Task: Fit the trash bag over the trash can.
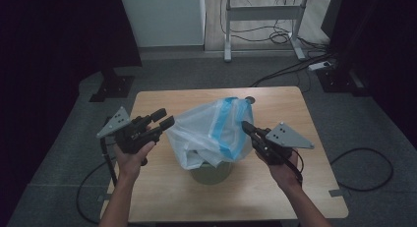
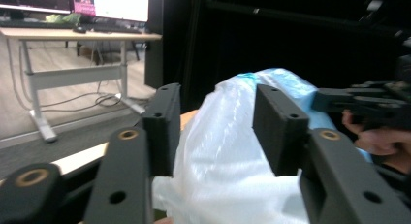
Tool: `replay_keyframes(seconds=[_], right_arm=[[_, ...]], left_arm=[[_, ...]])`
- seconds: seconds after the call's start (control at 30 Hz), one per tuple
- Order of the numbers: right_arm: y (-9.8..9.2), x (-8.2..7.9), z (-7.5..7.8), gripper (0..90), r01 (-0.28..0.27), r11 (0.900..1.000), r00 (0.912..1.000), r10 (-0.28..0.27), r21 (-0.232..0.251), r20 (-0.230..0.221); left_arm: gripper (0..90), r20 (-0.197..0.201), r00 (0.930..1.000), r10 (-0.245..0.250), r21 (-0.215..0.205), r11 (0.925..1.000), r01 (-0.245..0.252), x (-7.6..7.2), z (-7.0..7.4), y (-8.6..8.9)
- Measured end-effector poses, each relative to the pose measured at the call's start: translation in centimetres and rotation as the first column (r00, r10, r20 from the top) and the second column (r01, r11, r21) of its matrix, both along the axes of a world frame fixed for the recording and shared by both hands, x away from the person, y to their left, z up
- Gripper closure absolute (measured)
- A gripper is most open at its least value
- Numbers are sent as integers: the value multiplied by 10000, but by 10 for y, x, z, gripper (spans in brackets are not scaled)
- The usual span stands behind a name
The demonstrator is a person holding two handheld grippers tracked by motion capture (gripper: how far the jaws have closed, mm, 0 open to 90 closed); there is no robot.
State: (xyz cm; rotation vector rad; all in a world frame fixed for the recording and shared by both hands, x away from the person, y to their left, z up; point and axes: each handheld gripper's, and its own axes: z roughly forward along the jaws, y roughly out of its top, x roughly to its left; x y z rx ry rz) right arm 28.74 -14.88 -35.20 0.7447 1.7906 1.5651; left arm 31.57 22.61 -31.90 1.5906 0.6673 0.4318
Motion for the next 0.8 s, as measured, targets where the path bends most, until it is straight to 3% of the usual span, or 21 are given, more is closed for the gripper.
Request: replay_keyframes(seconds=[0.07,0.23,0.33,0.43,0.53,0.63,0.8], right_arm=[[1,-1,0,891,-81,10000,9999,81,-45,68],[1,-2,0,891,-234,9997,9996,235,-80,134],[3,-2,-1,891,-298,9995,9995,299,-109,114],[4,0,-4,891,-331,9994,9994,332,-137,76],[4,2,-6,891,-327,9993,9995,328,-170,20],[4,3,-8,891,-288,9995,9996,288,-162,-28],[2,1,-9,891,-189,9996,9998,189,-232,-34]], left_arm=[[493,-75,10000,39,286,9996,-37,6,3,-6],[446,-970,9949,-267,1123,9930,376,37,0,-20],[508,-1244,9914,-398,1770,9823,616,51,-5,-30],[645,-1151,9928,-327,2123,9756,568,55,-9,-36],[786,-992,9947,-276,1910,9805,462,54,-10,-37],[885,-729,9973,89,1640,9865,31,51,-9,-34],[898,-487,9963,707,999,9928,-655,43,-8,-22]])
